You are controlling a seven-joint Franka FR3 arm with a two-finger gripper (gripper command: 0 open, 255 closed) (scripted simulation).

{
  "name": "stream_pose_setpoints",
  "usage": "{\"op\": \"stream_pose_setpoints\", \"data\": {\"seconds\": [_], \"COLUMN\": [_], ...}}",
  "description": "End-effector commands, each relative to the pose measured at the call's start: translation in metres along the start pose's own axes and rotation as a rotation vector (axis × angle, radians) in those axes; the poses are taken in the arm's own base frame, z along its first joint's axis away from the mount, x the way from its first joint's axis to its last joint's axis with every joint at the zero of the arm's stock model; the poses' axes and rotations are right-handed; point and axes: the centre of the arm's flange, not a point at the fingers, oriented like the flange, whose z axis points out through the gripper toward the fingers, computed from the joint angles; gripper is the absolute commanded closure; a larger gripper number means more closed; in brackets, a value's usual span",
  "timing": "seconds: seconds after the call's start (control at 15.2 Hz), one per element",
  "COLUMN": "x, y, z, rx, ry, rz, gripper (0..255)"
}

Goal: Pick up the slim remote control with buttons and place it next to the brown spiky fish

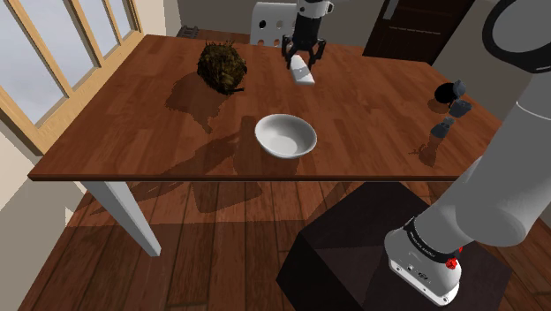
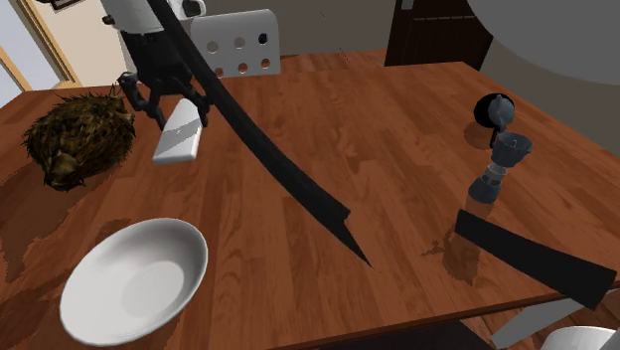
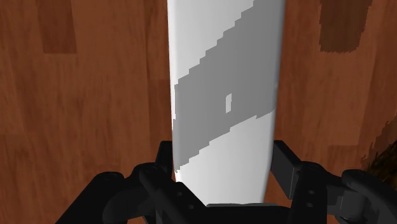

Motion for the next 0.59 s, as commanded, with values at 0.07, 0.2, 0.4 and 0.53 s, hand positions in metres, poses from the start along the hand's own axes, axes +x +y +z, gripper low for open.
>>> {"op": "stream_pose_setpoints", "data": {"seconds": [0.07, 0.2, 0.4, 0.53], "x": [0.0, 0.0, 0.0, 0.0], "y": [0.0, 0.0, 0.0, 0.0], "z": [0.016, 0.027, 0.043, 0.053], "rx": [0.0, 0.0, 0.0, 0.0], "ry": [0.001, 0.001, 0.001, 0.001], "rz": [0.0, 0.0, 0.0, 0.0], "gripper": [255, 255, 255, 255]}}
